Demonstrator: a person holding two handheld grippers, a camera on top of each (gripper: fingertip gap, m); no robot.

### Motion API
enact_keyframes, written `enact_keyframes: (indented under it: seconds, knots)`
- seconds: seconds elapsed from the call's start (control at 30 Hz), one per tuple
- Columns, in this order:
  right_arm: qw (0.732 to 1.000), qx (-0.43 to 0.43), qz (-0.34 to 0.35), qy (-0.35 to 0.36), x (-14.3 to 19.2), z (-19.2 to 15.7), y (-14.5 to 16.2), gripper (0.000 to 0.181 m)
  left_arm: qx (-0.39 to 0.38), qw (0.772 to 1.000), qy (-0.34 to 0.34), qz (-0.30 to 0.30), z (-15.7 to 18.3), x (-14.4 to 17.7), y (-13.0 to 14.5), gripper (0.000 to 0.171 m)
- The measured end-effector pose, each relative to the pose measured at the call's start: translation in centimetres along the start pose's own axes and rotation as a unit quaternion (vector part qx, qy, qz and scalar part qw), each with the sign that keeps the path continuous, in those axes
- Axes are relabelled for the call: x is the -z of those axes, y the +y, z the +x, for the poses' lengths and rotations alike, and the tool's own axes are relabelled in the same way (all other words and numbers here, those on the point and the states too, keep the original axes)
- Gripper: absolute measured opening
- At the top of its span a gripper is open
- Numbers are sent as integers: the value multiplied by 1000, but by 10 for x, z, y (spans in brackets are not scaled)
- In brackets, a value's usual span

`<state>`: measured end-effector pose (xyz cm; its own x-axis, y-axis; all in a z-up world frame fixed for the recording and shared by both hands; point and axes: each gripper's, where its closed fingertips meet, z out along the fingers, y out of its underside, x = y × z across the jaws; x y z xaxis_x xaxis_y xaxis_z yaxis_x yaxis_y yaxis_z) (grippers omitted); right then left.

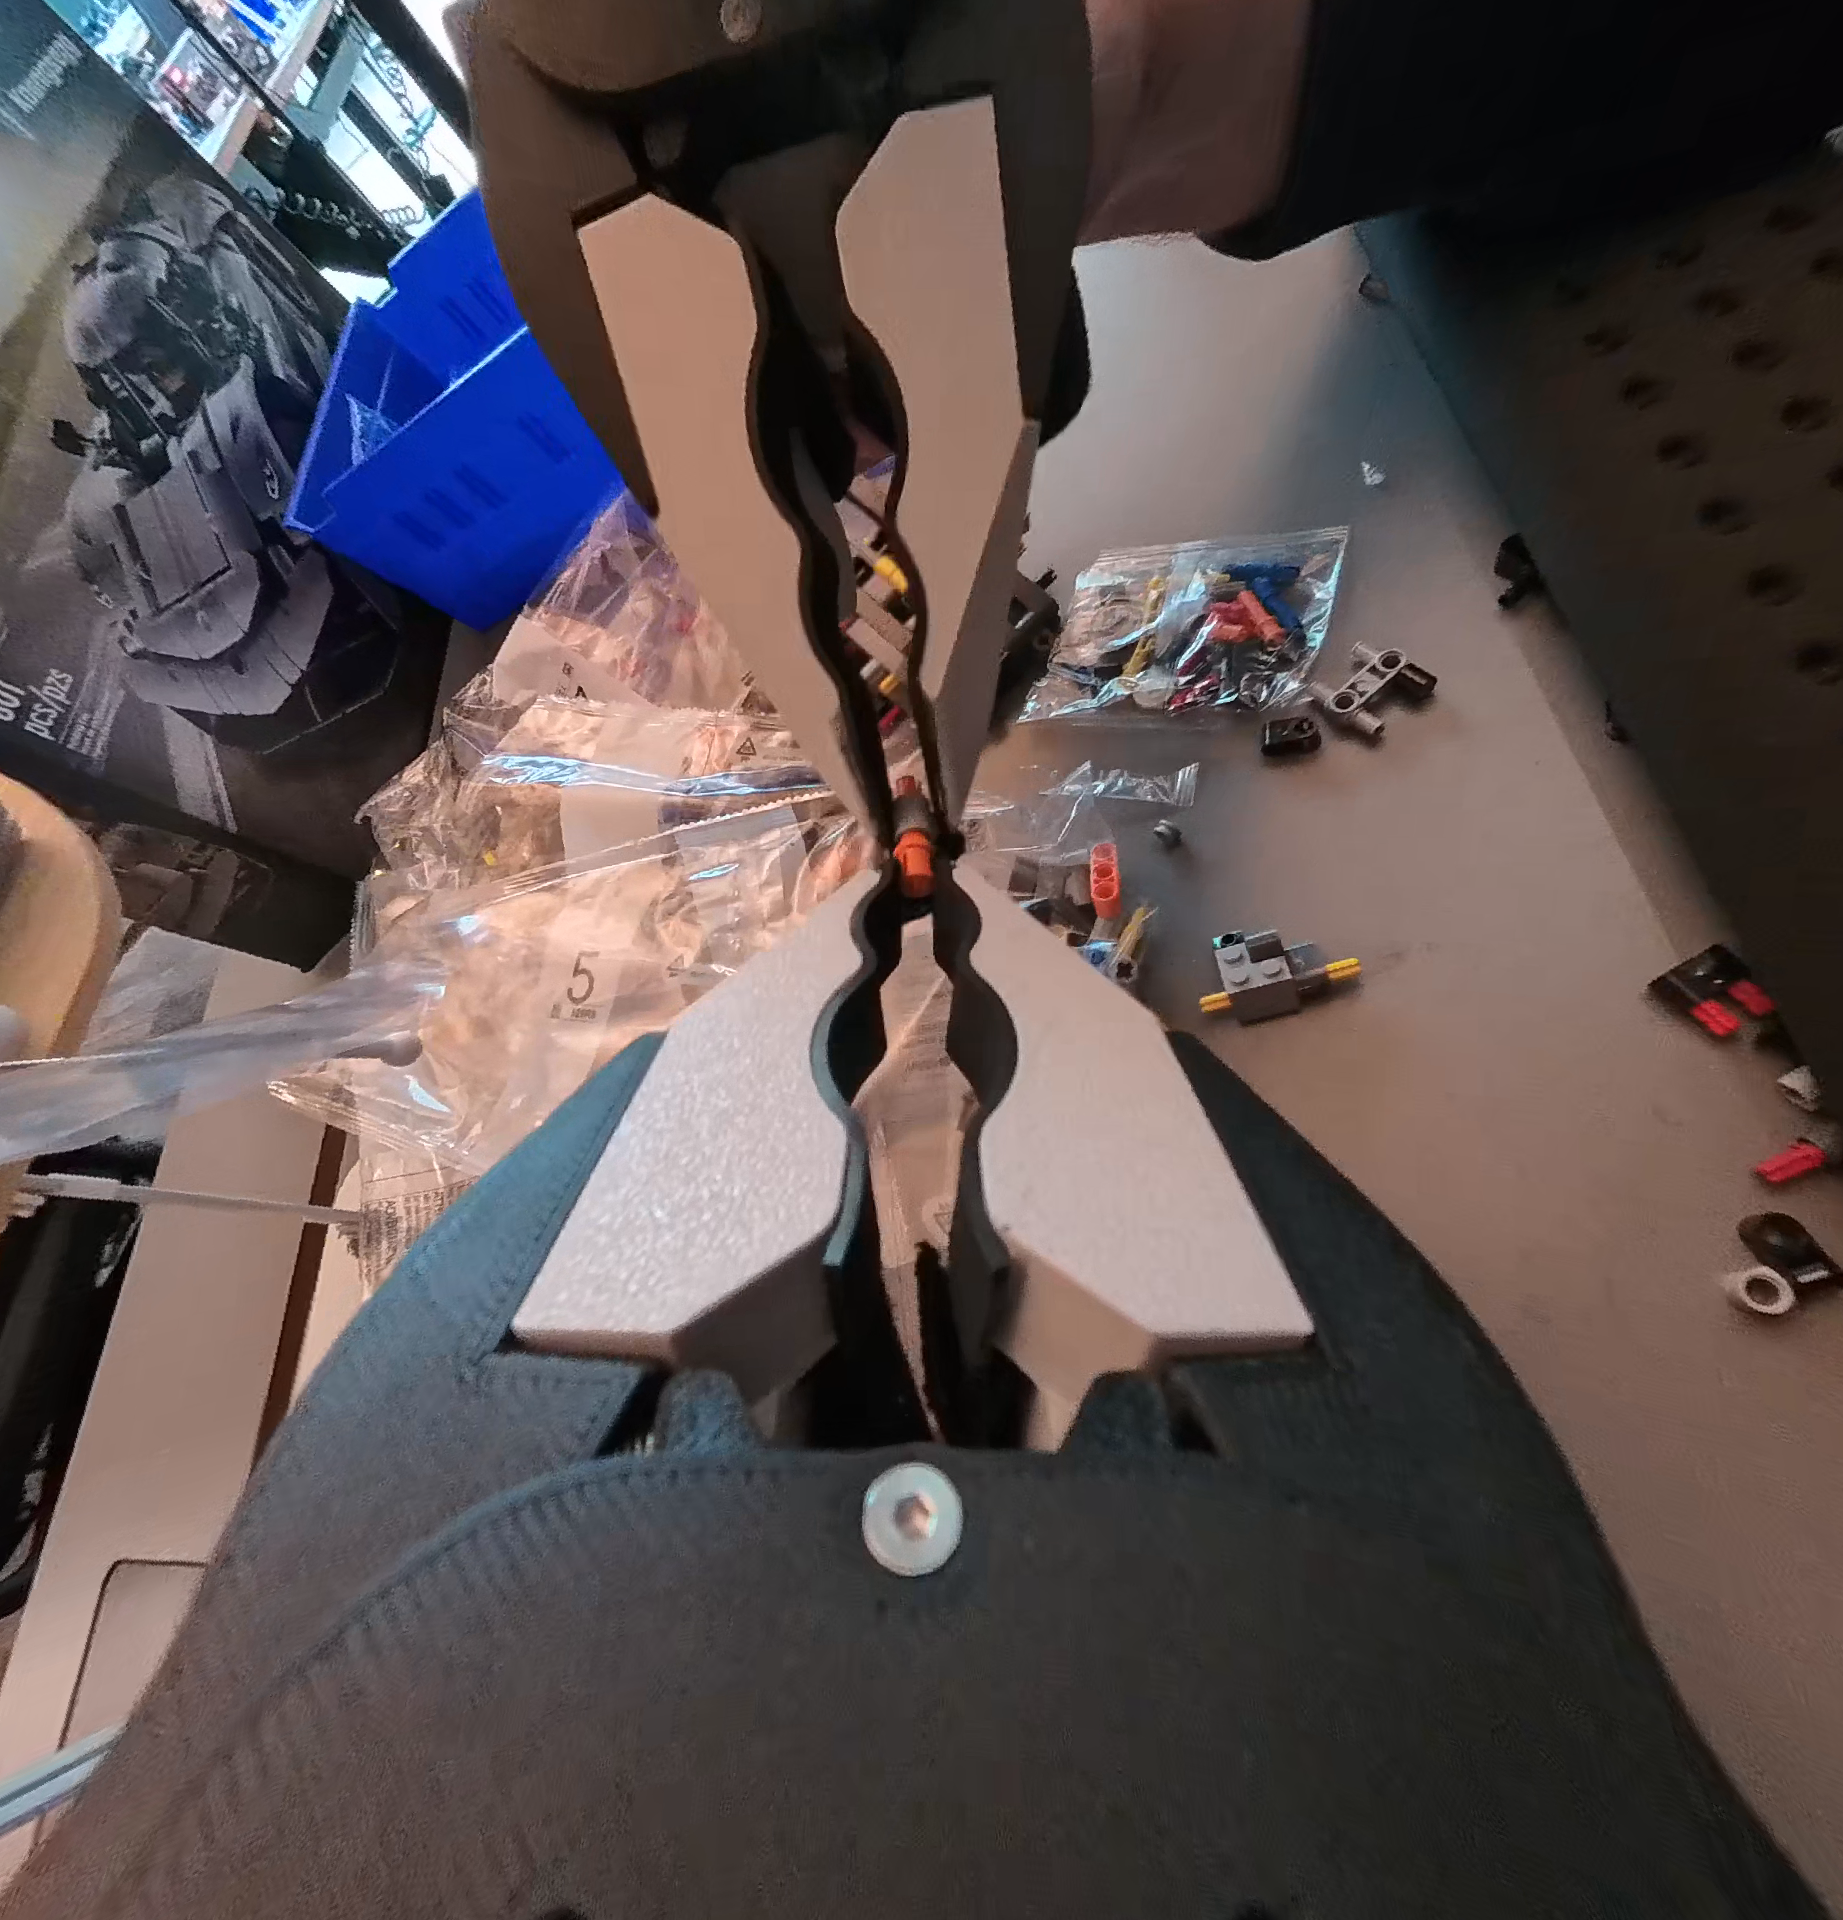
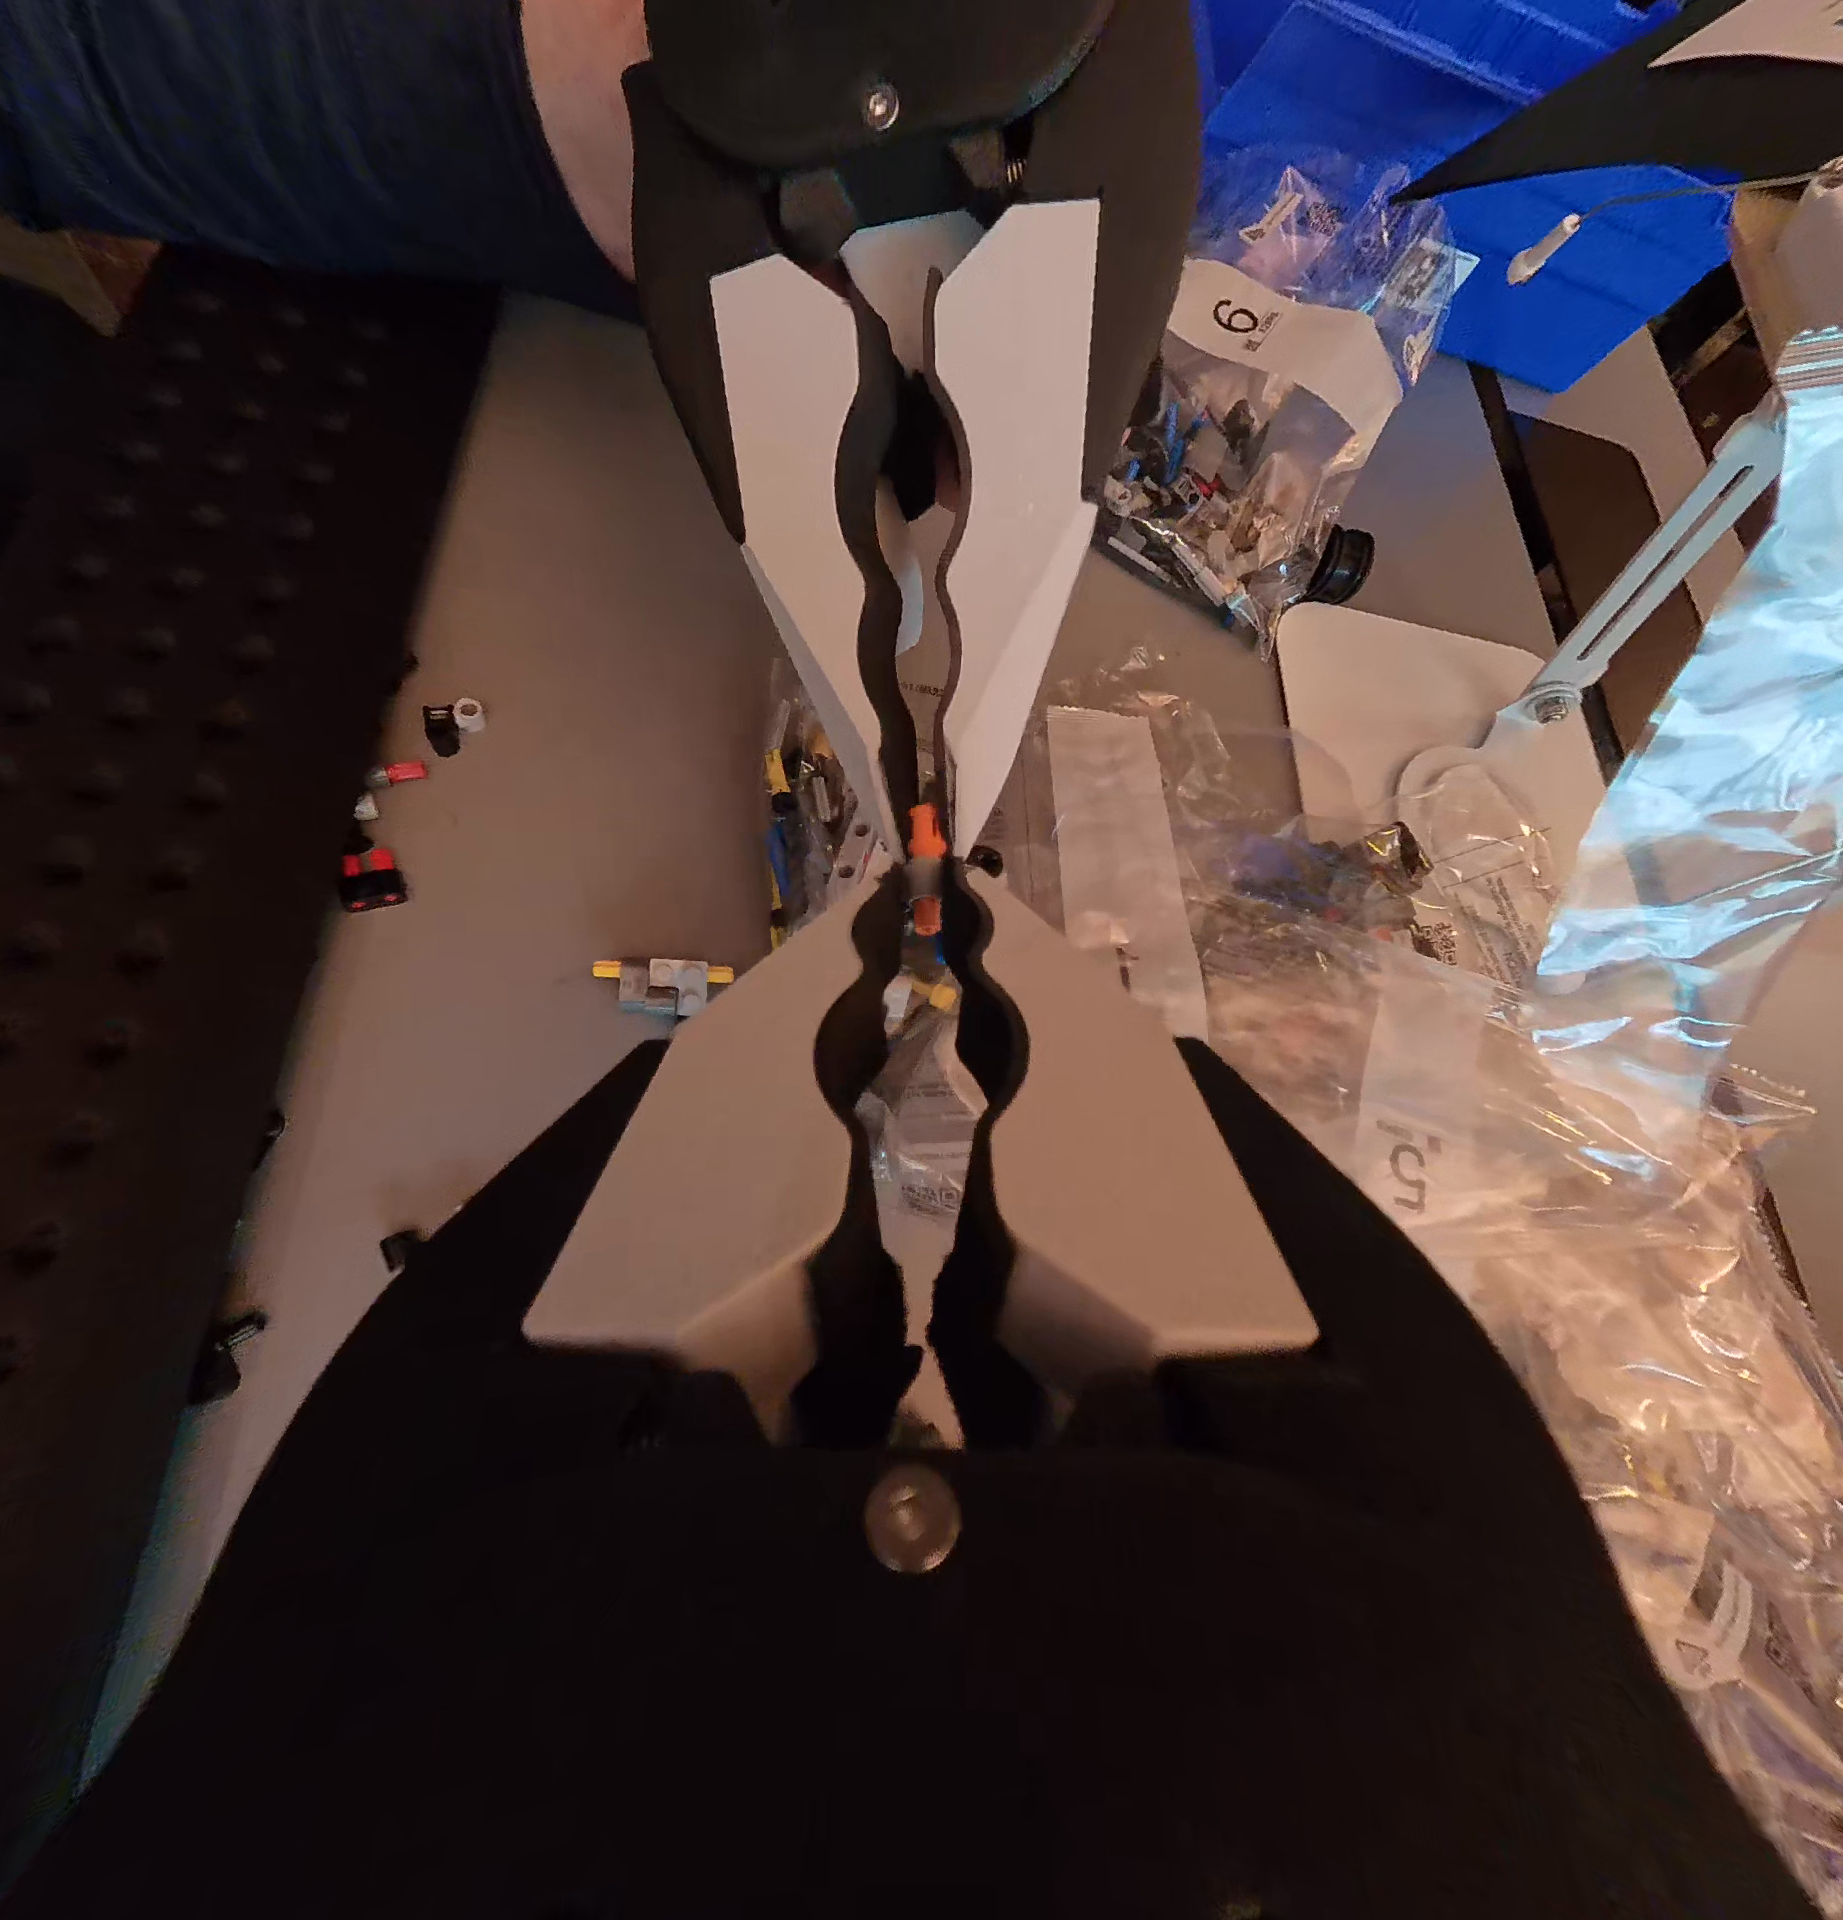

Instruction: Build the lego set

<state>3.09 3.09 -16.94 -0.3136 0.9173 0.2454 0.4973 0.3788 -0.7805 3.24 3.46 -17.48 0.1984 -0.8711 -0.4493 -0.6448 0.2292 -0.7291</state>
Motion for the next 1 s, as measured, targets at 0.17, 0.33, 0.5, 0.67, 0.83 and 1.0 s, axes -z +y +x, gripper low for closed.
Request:
enact_keyframes:
  seconds: [0.17,0.33,0.5,0.67,0.83,1.0]
  knots:
    - [1000,-1,8,-6,2,-2,-3,4,3,1000,6,9,0,4,-3,4]
    - [1000,-1,10,-11,5,-3,-3,3,11,1000,18,21,2,7,-4,4]
    - [999,-28,32,-4,23,5,4,2,65,996,6,63,-15,41,0,4]
    - [999,-34,12,-24,15,-1,11,3,62,995,80,2,15,15,12,4]
    - [996,-39,47,-72,13,-13,4,3,65,987,141,-41,40,1,27,4]
    - [994,-34,50,-87,7,-18,5,3,77,981,163,-70,50,-7,41,12]
